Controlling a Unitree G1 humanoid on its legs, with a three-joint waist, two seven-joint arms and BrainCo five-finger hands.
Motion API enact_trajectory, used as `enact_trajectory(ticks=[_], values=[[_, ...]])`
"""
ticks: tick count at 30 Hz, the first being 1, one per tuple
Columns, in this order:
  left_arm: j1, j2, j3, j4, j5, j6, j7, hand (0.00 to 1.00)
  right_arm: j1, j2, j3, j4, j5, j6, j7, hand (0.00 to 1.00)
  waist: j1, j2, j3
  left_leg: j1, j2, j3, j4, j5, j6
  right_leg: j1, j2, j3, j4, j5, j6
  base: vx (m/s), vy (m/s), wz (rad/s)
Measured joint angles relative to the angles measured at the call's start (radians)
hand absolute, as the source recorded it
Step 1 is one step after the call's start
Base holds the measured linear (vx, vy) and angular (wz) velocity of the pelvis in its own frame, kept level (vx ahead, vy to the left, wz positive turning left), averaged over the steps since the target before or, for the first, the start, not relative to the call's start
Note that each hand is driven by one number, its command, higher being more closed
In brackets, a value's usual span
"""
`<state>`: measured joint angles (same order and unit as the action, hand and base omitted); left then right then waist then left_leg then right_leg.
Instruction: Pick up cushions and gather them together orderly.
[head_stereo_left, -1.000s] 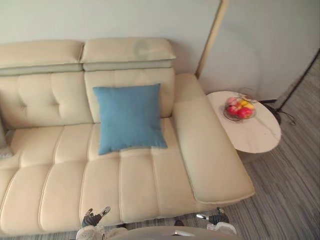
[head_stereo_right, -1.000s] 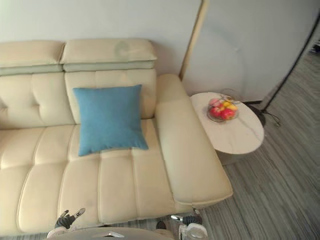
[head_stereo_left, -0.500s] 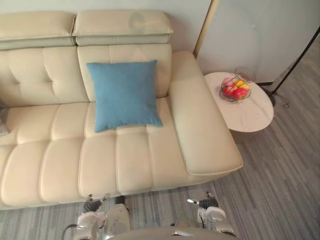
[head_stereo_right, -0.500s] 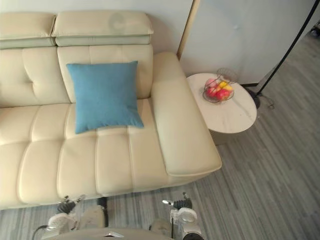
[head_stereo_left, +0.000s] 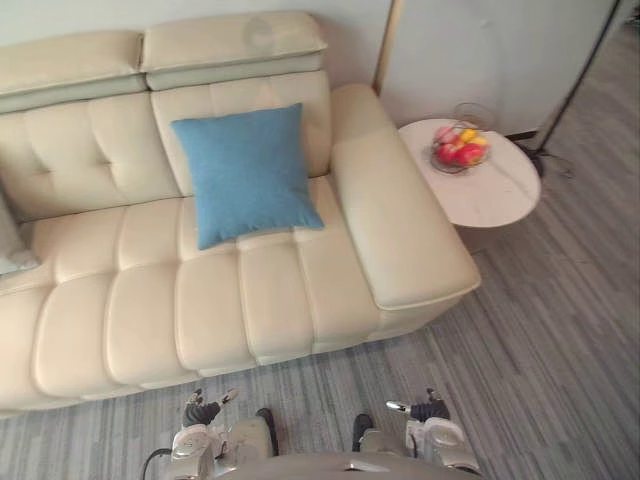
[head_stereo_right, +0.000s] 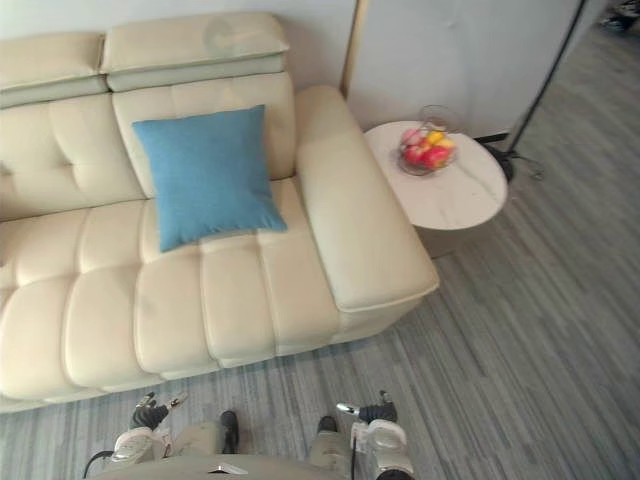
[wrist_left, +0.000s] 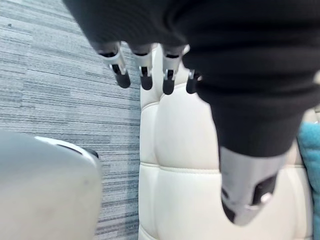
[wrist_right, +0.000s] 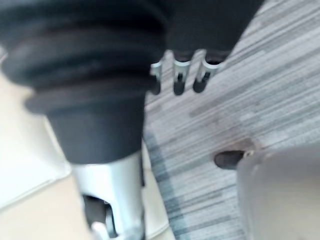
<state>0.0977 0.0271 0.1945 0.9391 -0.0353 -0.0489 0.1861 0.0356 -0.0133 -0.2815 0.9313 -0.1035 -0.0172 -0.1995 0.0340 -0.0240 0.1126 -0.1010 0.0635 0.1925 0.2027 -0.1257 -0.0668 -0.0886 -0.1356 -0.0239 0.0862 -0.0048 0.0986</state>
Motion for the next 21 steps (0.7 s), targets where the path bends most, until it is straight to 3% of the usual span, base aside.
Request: enact_trajectory(ticks=[6,9,13,14,15,16,17,18,19,20,21], values=[[-0.006,0.014,-0.029,0.042,0.035,0.009,-0.015,0.0,0.02,0.001,-0.018,0.029,0.028,0.002,0.002,0.0,-0.035,-0.004,-0.02,0.073,-0.028,0.059,-0.125,0.047,-0.003,0.017,-0.001,0.057,-0.09,0.064,-0.014,-0.03,0.034,-0.34],[-0.008,0.007,-0.042,0.055,0.053,0.009,-0.021,0.0,0.022,-0.004,-0.018,0.029,0.03,0.002,0.001,0.0,-0.036,0.02,-0.028,0.099,-0.02,0.088,-0.144,0.051,-0.005,0.011,0.022,0.11,-0.102,0.087,-0.007,0.04,-0.027,-0.54],[-0.03,0.003,-0.036,0.054,0.082,0.01,-0.019,0.0,-0.003,0.0,-0.015,0.025,0.038,0.0,0.001,0.0,-0.033,0.026,-0.008,0.113,0.019,0.201,-0.114,0.029,0.001,-0.056,0.084,0.188,-0.083,0.137,-0.037,0.02,-0.04,-1.05],[-0.032,0.003,-0.034,0.054,0.083,0.01,-0.017,0.0,-0.014,0.0,-0.007,0.026,0.038,-0.001,0.0,0.0,-0.026,0.025,-0.006,0.108,0.029,0.232,-0.109,0.017,0.008,-0.087,0.11,0.147,-0.08,0.181,-0.063,-0.05,-0.046,-1.97],[-0.039,0.006,-0.026,0.051,0.089,0.01,-0.015,0.0,-0.028,0.0,0.008,0.019,0.038,-0.002,-0.001,0.0,-0.016,0.018,-0.001,0.098,0.037,0.278,-0.105,0.009,0.021,-0.114,0.131,0.057,-0.113,0.236,-0.126,-0.05,-0.071,-1.9],[-0.044,0.006,-0.018,0.05,0.091,0.01,-0.014,0.0,-0.046,0.003,0.005,0.017,0.037,-0.003,-0.003,0.0,-0.018,0.025,0.011,0.093,0.053,0.334,-0.107,0.01,0.022,-0.123,0.117,-0.083,-0.101,0.17,-0.204,-0.06,-0.098,-1.85],[-0.064,0.0,-0.019,0.041,0.098,0.015,-0.009,0.0,-0.061,-0.012,0.0,0.026,0.037,0.001,-0.006,0.0,-0.018,0.029,0.023,0.104,0.065,0.399,-0.1,0.012,0.02,-0.154,0.064,-0.321,-0.013,0.069,-0.212,-0.06,-0.071,-1.64],[-0.061,-0.006,-0.021,0.009,0.101,0.017,-0.007,0.0,-0.054,-0.023,-0.002,0.028,0.037,0.002,-0.009,0.0,-0.019,0.06,0.044,0.132,0.086,0.461,-0.098,0.011,0.018,-0.158,0.002,-0.539,0.096,-0.01,-0.209,-0.05,-0.038,-1.61],[-0.06,-0.007,-0.02,0.003,0.102,0.017,-0.002,0.0,-0.051,-0.023,-0.001,0.028,0.037,0.002,-0.012,0.0,-0.02,0.068,0.049,0.154,0.096,0.495,-0.096,0.009,0.015,-0.147,-0.028,-0.624,0.148,-0.031,-0.212,-0.02,-0.032,-1.44],[-0.052,0.006,-0.02,-0.005,0.105,0.017,0.006,0.0,-0.05,-0.026,0.003,0.027,0.037,0.0,-0.019,0.0,-0.021,0.058,0.043,0.18,0.092,0.517,-0.095,0.005,0.007,-0.121,-0.052,-0.673,0.175,-0.036,-0.212,0.02,-0.079,-0.96],[-0.048,0.016,-0.02,-0.009,0.107,0.017,0.008,0.0,-0.043,-0.026,0.003,0.028,0.037,-0.001,-0.023,0.0,-0.022,0.054,0.043,0.193,0.082,0.522,-0.095,-0.001,-0.004,-0.108,-0.057,-0.67,0.162,-0.024,-0.196,0.04,-0.202,-1.25]])
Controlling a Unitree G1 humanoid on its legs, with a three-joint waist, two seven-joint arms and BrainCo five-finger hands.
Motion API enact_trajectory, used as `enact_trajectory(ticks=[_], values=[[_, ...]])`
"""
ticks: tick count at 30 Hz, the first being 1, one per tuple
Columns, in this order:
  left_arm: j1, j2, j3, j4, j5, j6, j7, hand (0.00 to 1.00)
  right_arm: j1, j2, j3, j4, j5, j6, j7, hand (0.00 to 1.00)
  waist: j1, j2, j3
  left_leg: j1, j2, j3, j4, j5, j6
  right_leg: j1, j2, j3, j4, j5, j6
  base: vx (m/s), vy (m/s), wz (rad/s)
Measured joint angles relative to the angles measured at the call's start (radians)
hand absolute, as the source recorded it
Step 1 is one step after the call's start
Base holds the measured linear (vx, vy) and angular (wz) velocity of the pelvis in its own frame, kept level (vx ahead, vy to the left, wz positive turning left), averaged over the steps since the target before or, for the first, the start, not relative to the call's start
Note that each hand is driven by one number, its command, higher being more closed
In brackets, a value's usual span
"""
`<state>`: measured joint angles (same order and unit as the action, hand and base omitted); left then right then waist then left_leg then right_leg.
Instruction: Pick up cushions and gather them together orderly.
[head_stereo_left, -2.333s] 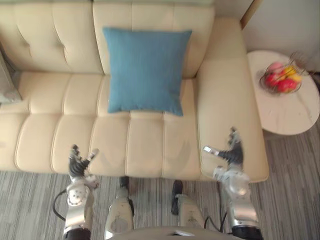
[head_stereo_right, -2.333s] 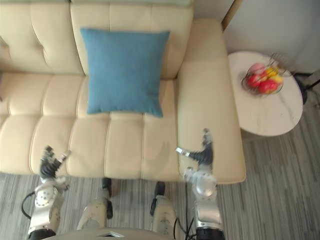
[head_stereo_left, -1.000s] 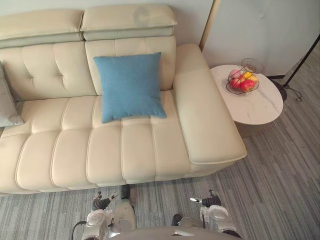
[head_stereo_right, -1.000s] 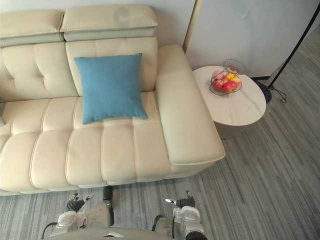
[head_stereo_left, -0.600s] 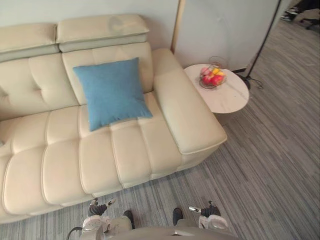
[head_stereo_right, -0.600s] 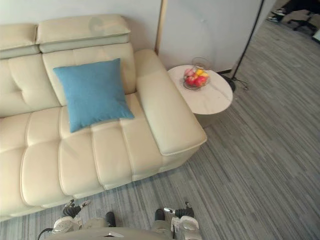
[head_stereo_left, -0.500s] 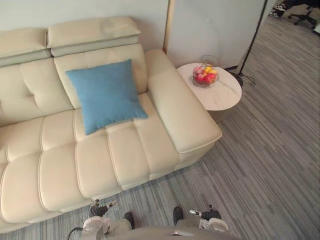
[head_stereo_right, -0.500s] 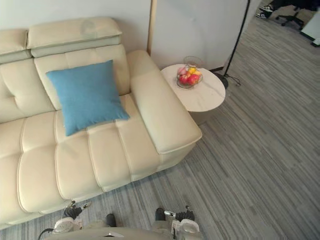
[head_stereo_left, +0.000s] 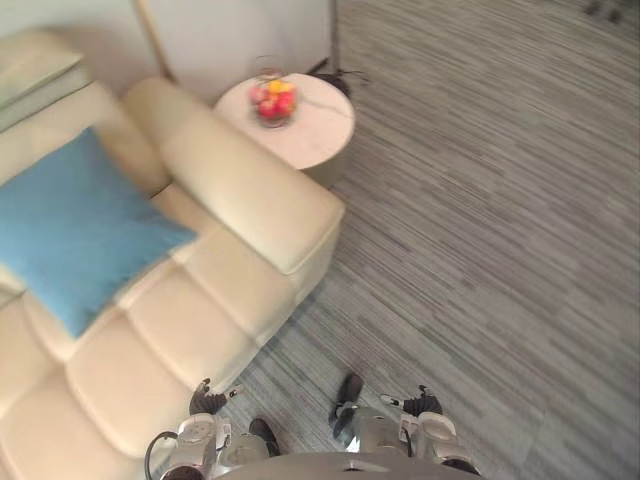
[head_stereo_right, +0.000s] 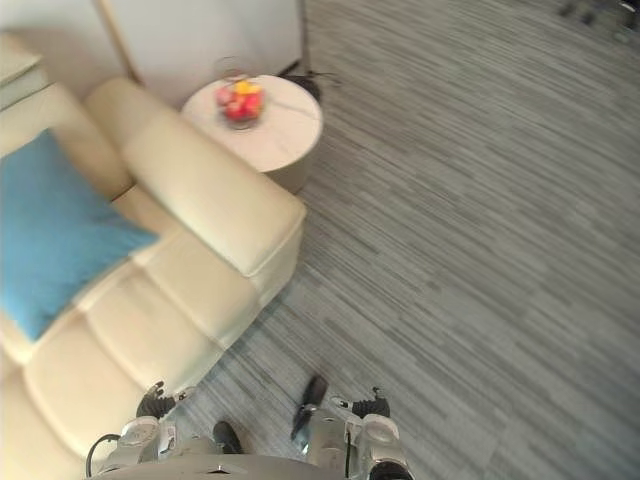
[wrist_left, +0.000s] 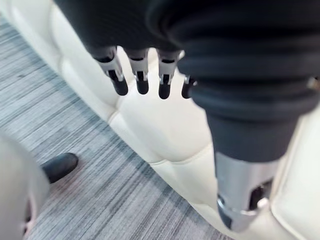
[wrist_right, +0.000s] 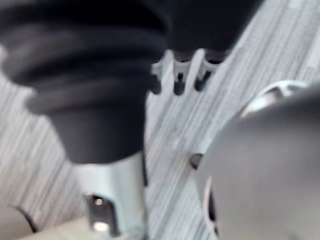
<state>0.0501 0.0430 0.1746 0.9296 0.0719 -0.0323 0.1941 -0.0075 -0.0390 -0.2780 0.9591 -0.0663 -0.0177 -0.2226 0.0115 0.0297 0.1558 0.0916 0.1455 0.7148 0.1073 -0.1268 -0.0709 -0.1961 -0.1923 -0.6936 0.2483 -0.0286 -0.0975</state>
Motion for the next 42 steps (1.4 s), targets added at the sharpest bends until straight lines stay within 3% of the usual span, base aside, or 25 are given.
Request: enact_trajectory(ticks=[1,3,5,6,7,9,10,14,15,16,17,18,20,21,23,24,27,30,31,32,33,35,36,39,42], values=[[0.0,0.013,-0.002,-0.003,0.003,-0.001,0.003,0.0,0.008,-0.011,0.0,0.003,0.001,0.001,-0.004,0.0,-0.001,0.005,0.003,0.017,0.012,0.002,0.002,-0.009,-0.016,-0.001,0.047,0.068,-0.038,0.013,0.047,0.03,-0.212,-1.06],[0.0,0.013,-0.024,-0.003,0.013,-0.001,0.003,0.0,0.001,-0.02,-0.002,0.002,0.003,0.0,-0.006,0.0,-0.008,0.022,0.006,0.007,0.054,-0.001,0.069,-0.037,-0.029,-0.029,0.089,0.12,-0.051,0.001,0.04,0.07,-0.232,-1.2],[-0.006,0.013,-0.044,0.003,0.03,-0.001,-0.003,0.0,0.002,-0.02,-0.002,0.002,0.007,0.0,-0.007,0.0,-0.01,0.017,0.01,-0.03,0.118,-0.011,0.235,-0.059,-0.007,-0.026,0.117,0.154,-0.055,-0.007,0.028,0.07,-0.179,-0.88],[-0.007,0.0,-0.063,0.002,0.032,-0.003,-0.006,0.0,0.006,-0.017,0.003,0.002,0.02,0.001,-0.007,0.0,-0.015,0.017,0.016,-0.076,0.181,-0.076,0.416,-0.064,0.033,-0.004,0.152,0.197,-0.069,0.0,0.021,0.05,-0.154,-0.86],[-0.004,-0.02,-0.071,0.001,0.032,-0.006,-0.006,0.0,0.006,-0.023,0.002,0.001,0.021,0.001,-0.007,0.0,-0.005,0.022,0.024,-0.129,0.187,-0.2,0.522,-0.101,0.041,0.017,0.178,0.245,-0.076,0.001,0.021,0.05,-0.123,-1.08],[0.01,-0.041,-0.09,-0.023,0.031,-0.012,-0.013,0.0,0.0,-0.033,0.001,0.009,0.021,0.002,-0.009,0.0,0.02,0.028,0.029,-0.201,0.117,-0.396,0.586,-0.162,0.014,0.042,0.216,0.349,-0.105,-0.002,0.014,0.03,-0.014,-1.35],[0.01,-0.038,-0.098,-0.029,0.031,-0.013,-0.014,0.0,0.001,-0.034,0.001,0.01,0.021,0.003,-0.01,0.0,0.022,0.025,0.032,-0.218,0.096,-0.424,0.585,-0.17,0.017,0.05,0.224,0.369,-0.111,-0.002,0.014,0.05,0.019,-1.47],[0.022,-0.06,-0.098,-0.101,0.029,-0.023,-0.015,0.0,0.018,-0.03,-0.004,0.001,0.03,0.003,-0.024,0.0,0.06,0.03,0.056,-0.32,-0.065,-0.692,0.369,-0.178,0.001,0.071,0.298,0.634,-0.13,0.008,-0.002,0.03,0.053,-1.71],[0.024,-0.061,-0.099,-0.102,0.03,-0.023,-0.015,0.0,0.022,-0.03,-0.004,0.001,0.034,0.001,-0.027,0.0,0.066,0.043,0.049,-0.317,-0.067,-0.749,0.262,-0.174,-0.006,0.083,0.333,0.696,-0.168,0.001,0.014,0.06,0.067,-2.37],[0.033,-0.071,-0.101,-0.083,0.031,-0.023,-0.017,0.0,0.03,-0.03,-0.005,-0.002,0.037,0.001,-0.027,0.0,0.08,0.083,0.032,-0.324,-0.031,-0.762,0.252,-0.131,-0.005,0.079,0.376,0.713,-0.121,-0.011,0.01,0.12,0.071,-2.17],[0.035,-0.052,-0.105,-0.083,0.03,-0.024,-0.02,0.0,0.032,-0.017,-0.021,-0.026,0.05,0.003,-0.031,0.0,0.07,0.05,0.03,-0.331,-0.059,-0.756,0.327,-0.119,0.013,0.023,0.338,0.743,0.165,-0.13,0.027,0.19,0.075,-1.71],[0.019,-0.033,-0.107,-0.079,0.032,-0.014,-0.024,0.0,0.063,-0.012,-0.026,-0.042,0.056,0.0,-0.033,0.0,0.05,0.025,0.036,-0.335,-0.067,-0.737,0.398,-0.119,0.016,0.033,0.329,0.788,0.183,-0.254,0.061,0.16,0.105,-1.39],[0.025,-0.03,-0.119,-0.081,0.041,-0.012,-0.027,0.0,0.078,-0.009,-0.034,-0.049,0.059,0.001,-0.04,0.0,0.05,0.014,0.019,-0.312,-0.062,-0.67,0.387,-0.14,0.026,0.007,0.305,0.806,0.222,-0.279,0.073,0.15,0.165,-1.27],[0.027,-0.026,-0.14,-0.074,0.044,-0.009,-0.026,0.0,0.082,-0.009,-0.031,-0.05,0.062,0.0,-0.041,0.0,0.034,-0.005,0.013,-0.285,-0.064,-0.612,0.355,-0.152,0.039,-0.021,0.259,0.773,0.258,-0.286,0.118,0.17,0.184,-1.39],[0.019,-0.009,-0.15,-0.075,0.047,-0.008,-0.025,0.0,0.075,-0.008,-0.033,-0.044,0.061,0.002,-0.04,0.0,0.037,-0.037,0.015,-0.264,-0.056,-0.527,0.345,-0.158,0.057,-0.09,0.181,0.683,0.367,-0.269,0.155,0.17,0.136,-1.26],[0.016,0.008,-0.17,-0.073,0.047,-0.006,-0.023,0.0,0.071,-0.01,-0.032,-0.038,0.061,0.004,-0.04,0.0,0.032,-0.036,0.021,-0.237,-0.041,-0.471,0.347,-0.179,0.054,-0.116,0.1,0.54,0.422,-0.273,0.133,0.18,0.095,-1.2],[0.005,0.028,-0.175,-0.063,0.039,-0.006,-0.011,0.0,0.031,-0.017,-0.022,-0.017,0.061,0.003,-0.04,0.0,0.021,-0.016,0.034,-0.175,0.028,-0.381,0.314,-0.189,0.038,-0.123,0.052,0.347,0.366,-0.279,0.12,0.21,-0.012,-1.1],[-0.022,0.047,-0.178,-0.041,0.038,-0.006,0.004,0.0,-0.035,-0.014,0.006,0.003,0.06,0.005,-0.042,0.0,0.016,0.01,0.051,-0.096,0.089,-0.291,0.203,-0.158,-0.02,-0.171,0.07,0.239,0.182,-0.184,0.125,0.32,-0.127,-1.02],[-0.036,0.055,-0.185,-0.033,0.038,-0.008,0.005,0.0,-0.034,-0.006,0.007,0.001,0.061,0.004,-0.043,0.0,0.011,-0.003,0.05,-0.079,0.078,-0.277,0.17,-0.148,-0.038,-0.172,0.075,0.246,0.071,-0.087,0.122,0.37,-0.177,-0.44],[-0.042,0.066,-0.188,-0.027,0.039,-0.011,0.005,0.0,-0.035,-0.005,0.004,0.002,0.063,0.004,-0.042,0.0,0.008,-0.022,0.049,-0.055,0.067,-0.277,0.151,-0.148,-0.048,-0.169,0.068,0.249,0.053,0.042,0.049,0.38,-0.205,-0.36],[-0.054,0.051,-0.191,-0.007,0.041,-0.012,0.005,0.0,-0.047,-0.019,0.0,0.0,0.062,0.003,-0.044,0.0,0.006,0.01,0.065,-0.046,0.094,-0.281,0.154,-0.134,-0.059,-0.171,0.091,0.25,0.083,0.008,0.052,0.45,-0.275,-0.29],[-0.054,0.035,-0.194,0.004,0.043,-0.011,0.006,0.0,-0.048,-0.028,-0.005,-0.005,0.065,-0.004,-0.045,0.0,-0.004,0.029,0.075,-0.072,0.124,-0.314,0.236,-0.123,-0.06,-0.172,0.111,0.253,0.102,-0.044,0.04,0.33,-0.222,-0.27],[-0.049,0.024,-0.193,0.006,0.043,-0.01,0.006,0.0,-0.047,-0.031,-0.009,0.0,0.065,-0.002,-0.045,0.0,0.001,0.043,0.077,-0.134,0.175,-0.356,0.399,-0.106,-0.034,-0.145,0.14,0.26,0.104,-0.076,0.03,0.24,-0.143,-0.25],[-0.036,0.017,-0.176,0.003,0.039,-0.012,0.001,0.0,-0.027,-0.032,-0.013,0.001,0.067,0.002,-0.047,0.0,0.009,0.047,0.094,-0.226,0.227,-0.453,0.737,-0.102,0.021,-0.036,0.185,0.27,0.07,-0.115,0.008,0.35,-0.141,-0.17],[-0.027,0.016,-0.137,-0.045,0.011,-0.026,-0.001,0.0,-0.003,-0.033,-0.019,0.001,0.074,0.003,-0.049,0.0,0.036,0.036,0.11,-0.33,0.207,-0.502,0.975,-0.119,0.034,0.077,0.202,0.292,0.05,-0.16,0.008,0.3,-0.058,-0.17]])
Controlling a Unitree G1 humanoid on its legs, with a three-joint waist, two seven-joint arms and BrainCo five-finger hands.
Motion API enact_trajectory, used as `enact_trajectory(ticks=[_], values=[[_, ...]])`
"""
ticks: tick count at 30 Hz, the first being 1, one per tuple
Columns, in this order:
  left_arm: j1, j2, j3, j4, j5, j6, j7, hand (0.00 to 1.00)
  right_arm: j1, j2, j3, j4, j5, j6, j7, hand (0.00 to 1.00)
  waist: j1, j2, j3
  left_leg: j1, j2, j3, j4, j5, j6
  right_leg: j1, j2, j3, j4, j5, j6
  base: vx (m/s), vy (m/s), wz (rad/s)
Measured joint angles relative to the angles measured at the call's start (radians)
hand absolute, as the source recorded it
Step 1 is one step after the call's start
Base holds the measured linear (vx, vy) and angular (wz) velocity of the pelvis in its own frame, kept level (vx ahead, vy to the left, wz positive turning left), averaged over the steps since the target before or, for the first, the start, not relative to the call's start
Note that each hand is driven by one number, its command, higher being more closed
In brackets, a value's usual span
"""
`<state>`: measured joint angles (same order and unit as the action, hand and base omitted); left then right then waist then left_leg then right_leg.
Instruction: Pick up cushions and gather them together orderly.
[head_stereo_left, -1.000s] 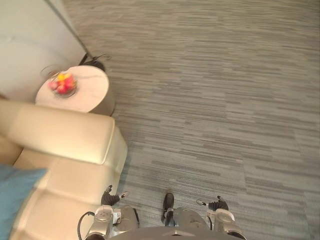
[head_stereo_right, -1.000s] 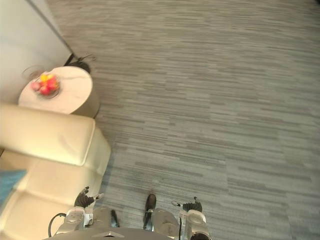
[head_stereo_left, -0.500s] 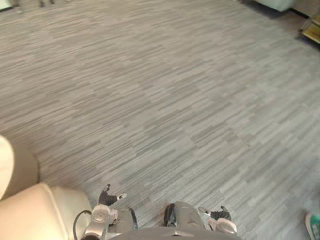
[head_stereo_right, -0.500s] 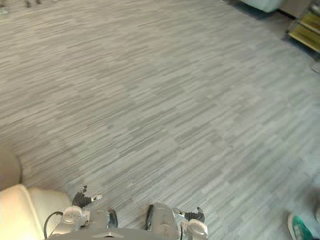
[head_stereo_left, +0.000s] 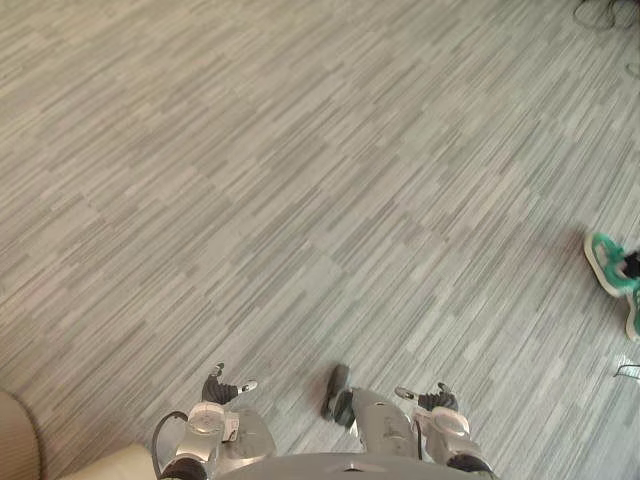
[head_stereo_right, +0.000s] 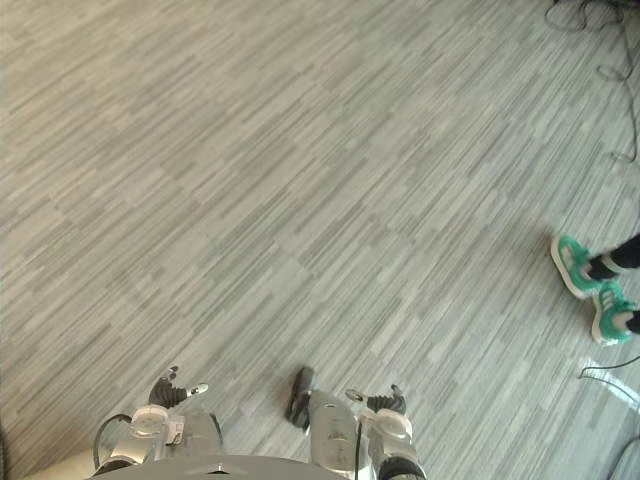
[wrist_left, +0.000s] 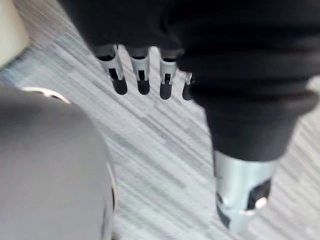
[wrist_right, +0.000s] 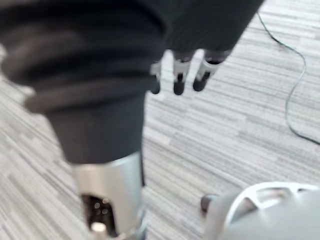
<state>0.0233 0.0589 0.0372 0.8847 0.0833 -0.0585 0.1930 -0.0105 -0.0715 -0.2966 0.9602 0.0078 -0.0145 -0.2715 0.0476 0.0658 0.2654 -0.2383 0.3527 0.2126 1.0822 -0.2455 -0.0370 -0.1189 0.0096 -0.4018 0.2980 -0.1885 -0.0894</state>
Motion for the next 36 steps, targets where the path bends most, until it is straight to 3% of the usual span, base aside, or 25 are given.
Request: enact_trajectory(ticks=[4,7,9,10,11,12,13,14,15,17,18,20,21,22,25,26,30,31,33,34,36], values=[[0.001,-0.002,0.03,-0.043,-0.035,-0.005,0.003,0.0,-0.007,0.005,0.0,0.0,0.014,0.002,-0.001,0.0,0.018,-0.001,0.007,-0.169,-0.083,0.01,-0.089,-0.013,0.001,0.09,0.014,0.036,-0.079,-0.027,0.005,0.27,0.025,-0.23],[0.001,-0.001,0.073,-0.048,-0.042,-0.002,0.014,0.0,-0.029,0.025,0.001,0.001,0.038,0.001,-0.003,0.0,0.043,-0.012,0.015,-0.219,-0.17,0.035,-0.417,0.002,0.006,0.179,-0.003,0.083,-0.16,-0.03,0.04,0.39,0.114,-0.41],[0.009,-0.002,0.089,-0.048,-0.041,0.0,0.018,0.0,-0.034,0.028,-0.004,0.001,0.045,-0.001,-0.003,0.0,0.057,-0.026,0.022,-0.215,-0.228,0.027,-0.677,0.092,-0.019,0.223,-0.027,0.104,-0.187,-0.04,0.059,0.38,0.149,-0.37],[0.019,-0.004,0.087,-0.047,-0.04,0.001,0.018,0.0,-0.031,0.024,-0.004,0.002,0.045,-0.004,-0.003,0.0,0.071,-0.022,0.018,-0.2,-0.243,0.022,-0.832,0.198,-0.026,0.244,-0.036,0.132,-0.21,-0.051,0.078,0.41,0.192,-0.53],[0.025,-0.005,0.088,-0.045,-0.04,0.002,0.019,0.0,-0.031,0.023,-0.004,0.005,0.045,-0.003,-0.003,0.0,0.084,-0.021,0.017,-0.192,-0.246,0.024,-0.847,0.255,-0.03,0.256,-0.041,0.152,-0.215,-0.058,0.09,0.44,0.2,-0.71],[0.03,-0.008,0.093,-0.029,-0.04,0.003,0.019,0.0,-0.036,0.03,-0.001,0.006,0.045,-0.004,-0.002,0.0,0.096,-0.035,0.013,-0.178,-0.267,0.031,-0.84,0.32,0.019,0.276,-0.056,0.184,-0.228,-0.064,0.097,0.57,0.238,-0.48],[0.025,0.0,0.104,-0.02,-0.04,0.007,0.02,0.0,-0.041,0.041,-0.004,0.002,0.045,-0.004,-0.001,0.0,0.094,-0.058,0.009,-0.192,-0.294,0.034,-0.796,0.27,0.064,0.277,-0.085,0.203,-0.222,-0.059,0.093,0.46,0.178,-0.25],[0.025,0.0,0.11,-0.021,-0.04,0.007,0.02,0.0,-0.041,0.046,-0.011,-0.004,0.045,-0.005,-0.001,0.0,0.093,-0.064,0.008,-0.199,-0.301,0.036,-0.768,0.245,0.083,0.274,-0.098,0.209,-0.205,-0.059,0.094,0.7,0.307,0.06],[0.031,0.001,0.122,-0.018,-0.041,0.008,0.02,0.0,-0.038,0.058,-0.033,0.002,0.045,-0.005,-0.001,0.0,0.089,-0.08,0.004,-0.199,-0.311,0.05,-0.677,0.175,0.114,0.275,-0.138,0.238,-0.134,-0.063,0.113,0.36,0.18,0.06],[0.053,0.007,0.122,-0.013,-0.041,0.008,0.022,0.0,-0.023,0.071,-0.042,-0.001,0.045,-0.006,0.0,0.0,0.092,-0.096,-0.012,-0.175,-0.313,0.069,-0.572,0.063,0.136,0.256,-0.164,0.279,0.017,-0.077,0.161,0.53,0.24,-0.16],[0.053,0.01,0.122,-0.008,-0.04,0.009,0.022,0.0,-0.019,0.072,-0.042,-0.001,0.044,-0.007,0.0,0.0,0.092,-0.1,-0.014,-0.158,-0.314,0.078,-0.556,0.038,0.14,0.238,-0.175,0.289,0.091,-0.08,0.176,0.57,0.24,-0.32],[0.052,0.025,0.113,0.007,-0.039,0.011,0.021,0.0,-0.006,0.075,-0.041,-0.003,0.044,-0.009,0.004,0.0,0.075,-0.118,-0.025,-0.091,-0.338,0.092,-0.546,-0.022,0.145,0.108,-0.216,0.34,0.451,-0.033,0.291,0.47,0.15,-0.14],[0.048,0.027,0.111,0.006,-0.039,0.015,0.021,0.0,-0.001,0.075,-0.041,-0.005,0.044,-0.009,0.005,0.0,0.062,-0.12,-0.027,-0.063,-0.344,0.088,-0.548,-0.039,0.147,0.061,-0.223,0.343,0.572,-0.018,0.311,0.47,0.09,-0.04],[0.049,0.027,0.111,0.008,-0.039,0.019,0.021,0.0,0.015,0.076,-0.041,-0.004,0.044,-0.008,0.006,0.0,0.053,-0.119,-0.025,0.016,-0.345,0.091,-0.559,-0.08,0.139,-0.031,-0.241,0.303,0.786,-0.015,0.282,0.35,0.045,-0.09],[0.046,0.023,0.11,0.001,-0.039,0.029,0.022,0.0,0.05,0.077,-0.043,-0.047,0.049,-0.008,0.009,0.0,0.034,-0.114,-0.026,0.15,-0.34,0.1,-0.625,-0.116,0.127,-0.126,-0.253,0.218,0.868,-0.052,0.198,0.35,0.013,-0.23],[0.056,0.02,0.105,-0.001,-0.039,0.03,0.021,0.0,0.061,0.079,-0.043,-0.074,0.053,-0.014,0.009,0.0,0.019,-0.103,-0.036,0.22,-0.33,0.115,-0.68,-0.123,0.106,-0.2,-0.246,0.153,0.802,-0.081,0.17,0.37,-0.022,-0.22],[0.034,-0.011,0.071,0.001,-0.039,0.03,0.017,0.0,0.057,0.075,-0.061,-0.081,0.072,-0.027,0.01,0.0,-0.004,-0.1,-0.042,0.346,-0.317,0.118,-0.774,-0.132,0.08,-0.303,-0.226,0.054,0.498,-0.089,0.134,0.39,-0.063,-0.04],[0.016,-0.023,0.059,0.002,-0.038,0.03,0.016,0.0,0.052,0.07,-0.068,-0.082,0.075,-0.027,0.01,0.0,-0.015,-0.09,-0.041,0.374,-0.302,0.116,-0.81,-0.131,0.071,-0.324,-0.2,0.041,0.35,-0.055,0.126,0.53,-0.125,0.12],[-0.004,-0.031,0.035,0.022,-0.015,0.029,0.012,0.0,0.045,0.06,-0.071,-0.079,0.078,-0.026,0.01,0.0,-0.04,-0.076,-0.035,0.442,-0.278,0.108,-0.895,-0.112,0.036,-0.35,-0.148,0.04,0.01,0.094,0.129,0.59,-0.158,0.23],[-0.005,-0.032,0.026,0.036,0.002,0.029,0.012,0.0,0.048,0.062,-0.073,-0.077,0.081,-0.025,0.009,0.0,-0.055,-0.083,-0.035,0.48,-0.28,0.095,-0.933,-0.103,0.02,-0.357,-0.137,0.05,-0.109,0.157,0.137,0.51,-0.16,0.26],[0.001,-0.027,0.02,0.061,0.016,0.029,0.011,0.0,0.063,0.062,-0.074,-0.073,0.082,-0.023,0.009,0.0,-0.062,-0.097,-0.041,0.528,-0.287,0.081,-0.951,-0.1,-0.01,-0.363,-0.138,0.076,-0.16,0.192,0.128,0.56,-0.205,0.12]])
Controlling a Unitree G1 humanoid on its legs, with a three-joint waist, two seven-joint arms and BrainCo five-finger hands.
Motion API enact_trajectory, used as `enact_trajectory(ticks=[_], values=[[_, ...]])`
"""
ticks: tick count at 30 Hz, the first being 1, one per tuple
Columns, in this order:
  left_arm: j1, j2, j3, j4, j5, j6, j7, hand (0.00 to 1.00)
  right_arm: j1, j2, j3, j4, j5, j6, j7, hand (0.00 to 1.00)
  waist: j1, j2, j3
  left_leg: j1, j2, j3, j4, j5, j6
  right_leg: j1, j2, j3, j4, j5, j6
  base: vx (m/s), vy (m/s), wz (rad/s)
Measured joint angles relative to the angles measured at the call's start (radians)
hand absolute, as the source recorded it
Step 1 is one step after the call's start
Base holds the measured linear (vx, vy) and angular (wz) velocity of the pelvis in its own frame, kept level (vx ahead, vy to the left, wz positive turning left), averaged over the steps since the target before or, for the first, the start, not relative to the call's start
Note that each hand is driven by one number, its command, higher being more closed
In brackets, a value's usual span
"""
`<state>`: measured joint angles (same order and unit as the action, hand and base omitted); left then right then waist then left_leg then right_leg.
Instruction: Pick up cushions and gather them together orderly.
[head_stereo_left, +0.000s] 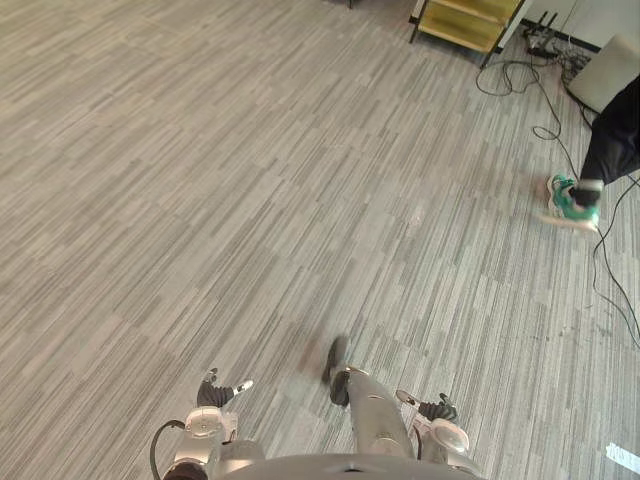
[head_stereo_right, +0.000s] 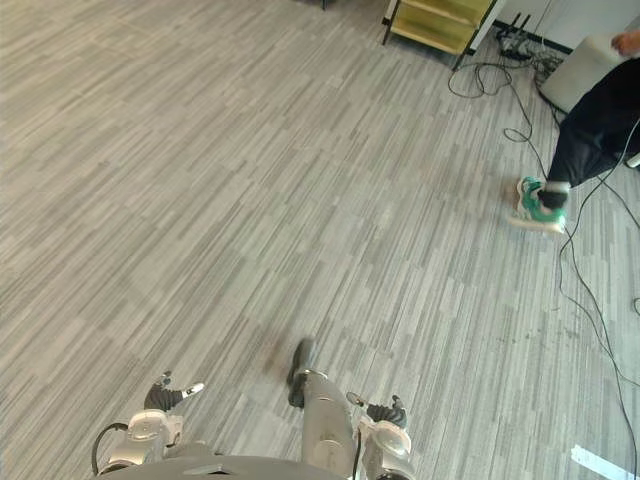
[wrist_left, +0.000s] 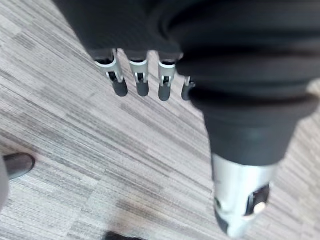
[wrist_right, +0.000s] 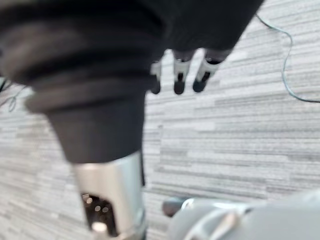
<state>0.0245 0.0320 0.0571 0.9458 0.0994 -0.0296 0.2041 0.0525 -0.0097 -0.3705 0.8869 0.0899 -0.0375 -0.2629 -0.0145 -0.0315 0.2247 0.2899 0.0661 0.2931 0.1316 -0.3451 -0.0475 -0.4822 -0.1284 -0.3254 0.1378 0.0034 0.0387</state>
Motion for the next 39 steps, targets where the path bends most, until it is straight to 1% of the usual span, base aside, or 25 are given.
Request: enact_trajectory(ticks=[1,2,3,5,6,7,10,12,15,18,19,21,22,23,24,25,26,27,28,30,31,32,33,36,39], values=[[0.004,-0.01,0.011,0.011,0.006,0.001,0.0,0.0,0.008,-0.005,-0.006,0.003,0.002,0.005,0.0,0.0,-0.001,0.01,0.0,0.046,0.023,-0.011,0.016,-0.001,-0.013,0.0,0.012,0.026,0.062,0.14,-0.068,0.59,-0.223,-0.01],[0.003,-0.013,0.013,0.011,0.007,0.0,0.0,0.0,0.008,-0.01,-0.008,0.002,0.002,0.004,0.001,0.0,-0.003,0.019,0.0,0.049,0.033,-0.015,0.026,0.002,-0.019,-0.007,0.015,0.021,0.088,0.148,-0.079,0.73,-0.282,-0.05],[-0.006,-0.019,0.023,0.011,0.017,0.0,0.0,0.0,0.008,-0.017,-0.026,0.0,0.002,0.003,0.001,0.0,-0.009,0.053,0.003,0.05,0.07,-0.029,0.093,0.036,-0.063,-0.03,0.022,0.008,0.213,0.123,-0.108,0.57,-0.24,-0.15],[-0.001,-0.036,0.044,0.009,0.02,-0.002,-0.001,0.0,0.009,-0.025,-0.041,-0.008,0.003,0.001,0.002,0.0,-0.011,0.093,0.006,0.009,0.128,-0.064,0.278,0.116,-0.057,-0.019,0.057,-0.001,0.32,0.017,-0.124,0.57,-0.24,-0.3],[0.005,-0.041,0.073,0.009,0.019,-0.001,-0.001,0.0,0.009,-0.028,-0.04,-0.012,0.003,0.001,0.002,0.0,-0.013,0.107,0.008,-0.063,0.164,-0.102,0.473,0.234,-0.04,0.017,0.081,-0.001,0.344,-0.045,-0.131,0.56,-0.188,-0.32],[0.011,-0.053,0.092,0.006,0.013,-0.001,-0.004,0.0,0.011,-0.031,-0.036,-0.016,0.004,0.002,0.001,0.0,-0.014,0.119,0.007,-0.16,0.203,-0.147,0.706,0.305,-0.056,0.063,0.111,0.007,0.348,-0.091,-0.136,0.7,-0.22,-0.3],[0.018,-0.057,0.111,-0.021,-0.011,-0.001,-0.017,0.0,0.012,-0.031,-0.002,-0.012,0.004,0.0,0.001,0.0,0.016,0.113,0.015,-0.358,0.262,-0.144,1.119,0.252,-0.053,0.202,0.166,0.043,0.332,-0.155,-0.161,0.5,-0.12,-0.48],[0.022,-0.059,0.122,-0.065,-0.021,-0.001,-0.015,0.0,0.011,-0.026,0.039,-0.016,0.005,0.0,0.002,0.0,0.037,0.101,0.021,-0.456,0.261,-0.113,1.175,0.213,-0.026,0.3,0.175,0.073,0.291,-0.187,-0.157,0.56,-0.071,-0.57],[0.035,-0.065,0.117,-0.115,-0.029,-0.001,-0.014,0.0,0.018,-0.016,0.053,-0.038,0.018,0.005,0.013,0.0,0.049,0.098,0.02,-0.599,0.256,-0.082,1.102,0.178,0.002,0.413,0.182,0.105,0.204,-0.219,-0.143,0.52,0.02,-0.28],[0.058,-0.069,0.117,-0.17,-0.052,-0.008,-0.013,0.0,0.017,-0.007,0.069,-0.048,0.026,0.014,0.014,0.0,0.06,0.093,0.023,-0.687,0.231,0.003,0.804,0.141,0.018,0.55,0.174,0.121,0.103,-0.24,-0.112,0.47,0.101,-0.02],[0.061,-0.07,0.117,-0.18,-0.056,-0.012,-0.012,0.0,0.019,-0.007,0.082,-0.047,0.026,0.014,0.014,0.0,0.068,0.085,0.023,-0.689,0.204,0.024,0.635,0.146,0.011,0.578,0.162,0.125,0.083,-0.25,-0.1,0.41,0.139,-0.04],[0.066,-0.076,0.115,-0.193,-0.059,-0.018,-0.012,0.0,0.014,-0.002,0.092,-0.043,0.025,0.015,0.015,0.0,0.097,0.074,0.017,-0.692,0.132,0.023,0.19,0.245,-0.034,0.632,0.14,0.154,0.037,-0.279,-0.064,0.55,0.213,-0.32],[0.066,-0.081,0.115,-0.197,-0.059,-0.022,-0.012,0.0,0.012,0.0,0.092,-0.038,0.024,0.016,0.014,0.0,0.114,0.073,0.015,-0.691,0.121,0.012,0.089,0.275,-0.056,0.658,0.133,0.175,0.026,-0.297,-0.036,0.45,0.203,-0.48],[0.066,-0.081,0.111,-0.195,-0.06,-0.024,-0.012,0.0,0.012,-0.005,0.09,-0.029,0.023,0.016,0.014,0.0,0.12,0.072,0.014,-0.692,0.118,0.007,0.068,0.279,-0.057,0.679,0.131,0.184,0.017,-0.31,-0.031,0.48,0.253,-0.53],[0.061,-0.067,0.104,-0.196,-0.059,-0.026,-0.015,0.0,0.011,0.007,0.09,0.001,0.02,0.021,0.015,0.0,0.128,0.048,0.003,-0.69,0.101,-0.004,0.1,0.377,-0.016,0.718,0.103,0.206,0.01,-0.339,-0.025,0.52,0.272,-0.36],[0.059,-0.06,0.097,-0.194,-0.059,-0.026,-0.015,0.0,0.011,0.017,0.091,0.005,0.02,0.024,0.016,0.0,0.13,0.034,-0.012,-0.692,0.083,-0.011,0.119,0.398,-0.002,0.728,0.084,0.214,0.013,-0.345,-0.032,0.84,0.416,-0.44],[0.06,-0.044,0.099,-0.188,-0.066,-0.026,-0.015,0.0,0.013,0.036,0.085,0.004,0.019,0.02,0.022,0.0,0.124,-0.008,-0.041,-0.711,0.038,-0.045,0.206,0.4,0.053,0.696,0.032,0.242,0.108,-0.339,-0.019,0.74,0.353,-0.39],[0.059,-0.038,0.099,-0.187,-0.071,-0.026,-0.015,0.0,0.014,0.044,0.076,0.007,0.018,0.02,0.024,0.0,0.126,-0.021,-0.045,-0.712,0.022,-0.045,0.262,0.362,0.099,0.672,0.018,0.264,0.206,-0.337,-0.009,0.74,0.365,-0.35],[0.058,-0.027,0.098,-0.184,-0.077,-0.026,-0.015,0.0,0.017,0.053,0.068,0.011,0.01,0.02,0.023,0.0,0.124,-0.039,-0.049,-0.704,0.012,-0.037,0.307,0.315,0.103,0.636,-0.008,0.279,0.321,-0.329,0.009,0.44,0.231,-0.16],[0.044,0.001,0.088,-0.143,-0.089,-0.022,-0.015,0.0,0.021,0.059,0.051,0.042,-0.012,0.023,0.025,0.0,0.106,-0.072,-0.059,-0.655,-0.012,-0.004,0.404,0.188,0.123,0.473,-0.06,0.344,0.761,-0.218,0.124,0.62,0.27,0.01],[0.04,0.003,0.087,-0.13,-0.096,-0.014,-0.014,0.0,0.019,0.052,0.052,0.039,-0.017,0.023,0.026,0.0,0.097,-0.067,-0.055,-0.614,-0.013,-0.003,0.432,0.14,0.129,0.405,-0.07,0.337,0.923,-0.18,0.146,0.78,0.292,-0.08],[0.043,0.003,0.085,-0.114,-0.097,-0.008,-0.014,0.0,0.019,0.045,0.052,0.034,-0.018,0.02,0.03,0.0,0.092,-0.055,-0.047,-0.54,-0.016,0.003,0.431,0.097,0.128,0.345,-0.096,0.284,1.054,-0.175,0.129,0.72,0.251,-0.21],[0.047,0.004,0.075,-0.107,-0.097,-0.001,-0.014,0.0,0.019,0.037,0.051,0.033,-0.019,0.021,0.035,0.0,0.091,-0.044,-0.04,-0.46,-0.016,0.011,0.4,0.072,0.127,0.297,-0.12,0.22,1.105,-0.186,0.086,0.56,0.181,-0.22],[0.047,0.002,0.055,-0.107,-0.097,0.007,-0.014,0.0,0.019,0.037,0.05,0.028,-0.018,0.018,0.035,0.0,0.079,-0.041,-0.041,-0.347,-0.017,0.01,0.311,0.059,0.118,0.205,-0.129,0.106,1.063,-0.209,0.05,0.44,0.083,-0.05],[0.041,-0.002,0.045,-0.087,-0.097,0.007,-0.016,0.0,0.01,0.037,0.025,0.023,-0.017,0.01,0.037,0.0,0.069,-0.035,-0.038,-0.239,-0.016,0.012,0.229,0.04,0.091,0.135,-0.092,0.027,0.762,-0.226,0.044,0.41,-0.018,-0.07]])
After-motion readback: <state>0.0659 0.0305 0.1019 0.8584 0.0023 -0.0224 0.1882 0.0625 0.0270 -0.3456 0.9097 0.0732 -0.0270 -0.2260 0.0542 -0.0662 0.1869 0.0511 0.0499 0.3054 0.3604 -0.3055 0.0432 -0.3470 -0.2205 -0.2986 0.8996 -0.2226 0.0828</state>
